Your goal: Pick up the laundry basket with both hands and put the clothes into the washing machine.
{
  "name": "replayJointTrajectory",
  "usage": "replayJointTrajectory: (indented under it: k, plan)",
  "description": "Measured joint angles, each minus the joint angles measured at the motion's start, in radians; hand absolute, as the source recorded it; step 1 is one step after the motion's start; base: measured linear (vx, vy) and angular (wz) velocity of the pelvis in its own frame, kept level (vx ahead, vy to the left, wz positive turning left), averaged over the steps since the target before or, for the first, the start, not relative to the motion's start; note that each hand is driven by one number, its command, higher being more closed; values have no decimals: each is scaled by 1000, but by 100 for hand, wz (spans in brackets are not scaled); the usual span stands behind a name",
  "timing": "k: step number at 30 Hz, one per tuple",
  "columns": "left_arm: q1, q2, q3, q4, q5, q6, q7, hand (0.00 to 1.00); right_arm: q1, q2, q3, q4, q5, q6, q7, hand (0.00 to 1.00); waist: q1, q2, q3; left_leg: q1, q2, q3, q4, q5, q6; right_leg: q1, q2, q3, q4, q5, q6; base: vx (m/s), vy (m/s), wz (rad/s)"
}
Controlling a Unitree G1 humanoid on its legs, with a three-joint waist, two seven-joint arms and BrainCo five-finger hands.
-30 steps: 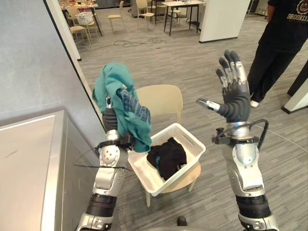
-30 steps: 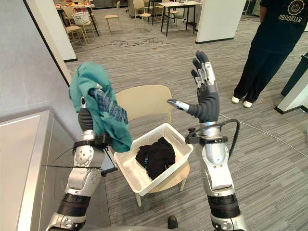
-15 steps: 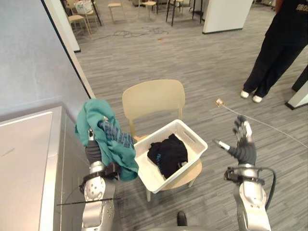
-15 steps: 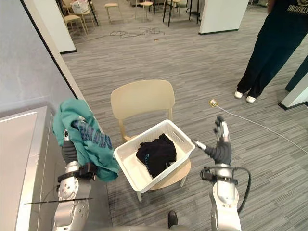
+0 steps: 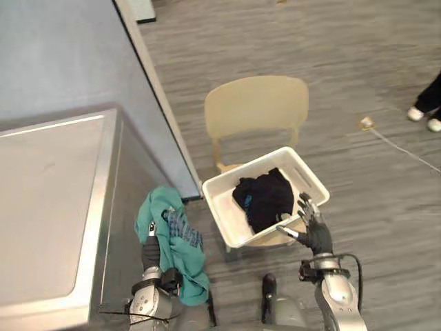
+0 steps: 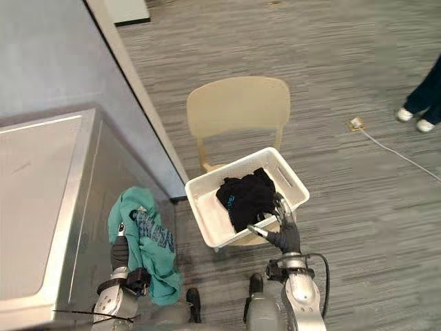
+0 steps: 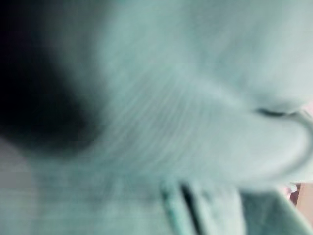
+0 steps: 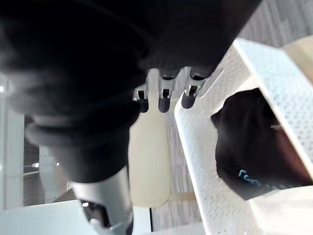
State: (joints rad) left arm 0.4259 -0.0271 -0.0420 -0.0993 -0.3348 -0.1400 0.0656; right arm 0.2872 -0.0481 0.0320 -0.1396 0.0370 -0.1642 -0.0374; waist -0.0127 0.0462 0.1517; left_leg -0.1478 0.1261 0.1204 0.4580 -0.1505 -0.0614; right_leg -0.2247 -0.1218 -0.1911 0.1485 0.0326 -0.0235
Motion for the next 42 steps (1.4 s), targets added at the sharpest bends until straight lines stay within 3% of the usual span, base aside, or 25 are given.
replayJointTrajectory:
  k: [2, 4, 8, 14, 15, 16, 18, 19, 20, 21, 22, 24, 25, 26, 28, 29, 30, 31, 32, 33, 35, 37, 42]
  plan:
    - [-10, 8, -57, 52, 6, 0, -13, 100, 2, -3, -12, 47, 1, -2, -2, 0, -17, 20, -21, 95, -2, -59, 37, -22, -32, 11, 12, 1, -32, 21, 1, -11, 47, -1]
    - [-25, 14, -92, 77, 16, 4, -30, 100, -3, -1, -18, 93, 1, 3, 0, 0, -34, 41, -52, 136, -10, -96, -106, -40, -45, -8, 25, 0, -89, 59, 15, -52, 85, 5]
    - [-57, 16, -112, 81, 24, 6, -43, 100, 9, 6, -36, 171, -2, 29, 5, 0, -35, 31, -56, 164, -3, -94, -271, -94, -53, -24, 37, -21, -171, 179, 31, -106, 111, 7]
    - [-34, 64, -92, 81, 40, 6, -42, 100, 29, 28, -24, 199, -9, 36, 24, 0, -25, -45, -18, 169, -63, -81, -220, -132, -12, 0, -11, 9, -156, 217, 56, -209, 116, -2]
    - [-26, 71, -72, 83, 55, 6, -40, 100, 37, 29, -11, 206, -10, 36, 31, 0, -23, -71, -9, 147, -85, -58, -185, -140, 2, -15, -22, 33, -156, 216, 70, -250, 83, -23]
    - [-24, 70, -70, 85, 64, 6, -39, 100, 40, 28, -3, 206, -12, 37, 36, 0, -22, -79, -4, 141, -92, -54, -173, -144, 8, -19, -24, 45, -157, 208, 80, -277, 106, -44]
    - [-22, 70, -50, 91, 77, 13, -35, 100, 44, 34, 18, 206, -16, 41, 42, 0, -9, -94, 5, 133, -98, -21, -147, -141, 23, -28, -19, 65, -169, 115, 151, -187, 78, -57]
    - [-28, 53, -39, 91, 94, 20, -31, 100, 35, 14, 28, 207, -25, 47, 41, 0, -3, -56, 15, 120, -56, 3, -143, -128, 44, -37, -10, 23, -147, 29, 195, -210, 59, -69]
    - [-40, 45, -31, 89, 98, 20, -21, 100, 18, 10, 32, 208, -32, 53, 41, 0, 2, -57, 22, 120, -38, 38, -143, -120, 50, -80, -18, -8, -19, 22, 126, -210, 46, -72]
    - [-52, 42, -15, 91, 103, 22, -12, 100, 8, 10, 42, 208, -38, 57, 42, 0, 0, -69, 20, 122, -32, 52, -143, -109, 52, -109, -33, -17, 151, 9, 73, -192, 26, -40]
    - [-63, 44, -7, 91, 104, 23, 1, 100, 9, 13, 48, 211, -38, 57, 42, 0, 0, -64, 23, 130, -24, 51, -145, -101, 52, -103, -50, -23, 372, -31, 32, -147, -34, -7]
    - [-92, 47, -4, 91, 103, 22, 10, 100, -1, 11, 63, 214, -39, 59, 42, 0, 4, -76, 16, 141, -22, 33, -150, -81, 44, -48, -61, 22, 613, -136, 37, -103, -90, 19]
    - [-95, 48, -4, 91, 103, 23, 12, 100, -7, 12, 67, 214, -39, 59, 43, 0, 2, -78, 14, 137, -23, 23, -152, -73, 41, -31, -62, 38, 636, -144, 43, -105, -119, 27]
    - [-103, 50, -3, 91, 103, 24, 14, 100, -18, 12, 72, 213, -39, 60, 43, 0, 2, -93, 5, 129, -28, 8, -168, -49, 29, -22, -50, 65, 615, -143, 65, -146, -110, 34]
    - [-101, 38, 0, 101, 103, 35, 22, 100, -25, 5, 60, 215, -41, 63, 40, 0, 1, -46, -14, 122, -4, -38, -255, -7, 30, 24, 24, 107, 477, -143, 162, -139, -110, 34]
    - [-99, 23, 5, 99, 102, 33, 24, 100, -26, 2, 54, 217, -45, 63, 39, 0, 2, -45, -20, 108, -2, -38, -295, 32, 23, 50, 36, 171, 468, -213, 158, -116, -195, 40]
    - [-97, 25, 13, 102, 100, 35, 31, 100, -23, 3, 58, 236, -47, 64, 39, 0, 1, -82, -39, 105, -37, -45, -317, 62, 9, 96, 18, 206, 401, -259, 159, -109, -241, 31]
    - [-97, 27, 19, 105, 100, 37, 34, 100, -28, -1, 60, 249, -47, 67, 40, 0, 8, -94, -45, 90, -44, -46, -317, 68, 6, 115, 15, 205, 337, -288, 149, -123, -240, -4]
    - [-96, 16, 43, 105, 96, 39, 44, 100, -52, -5, 58, 270, -47, 74, 39, 0, 35, -85, -48, 57, -38, -42, -311, 79, -9, 144, 23, 191, 213, -299, 133, -117, -164, -35]
    - [-97, -9, 54, 110, 80, 42, 53, 100, -76, -17, 58, 280, -47, 81, 37, 0, 41, -61, -43, 24, -16, -47, -301, 91, -21, 155, 48, 188, 134, -271, 85, -141, -135, -30]
    - [-86, -27, 60, 113, 58, 44, 71, 100, -76, -31, 56, 282, -47, 88, 32, 0, 30, -44, -38, 14, 13, -67, -299, 108, -29, 171, 81, 178, 91, -241, 69, -136, -105, 4]
    - [-77, -27, 60, 114, 32, 44, 71, 100, -61, -31, 54, 280, -47, 88, 27, 0, 29, -45, -37, 11, 30, -83, -286, 105, -26, 174, 99, 165, 87, -238, 60, -132, -114, 13]
    - [-58, -27, 55, 131, 23, 45, 69, 100, -3, -40, 7, 279, -47, 88, 14, 0, 25, -18, -6, -35, 39, -139, -216, 115, -37, 164, 116, 103, 158, -267, 36, -99, -86, 34]
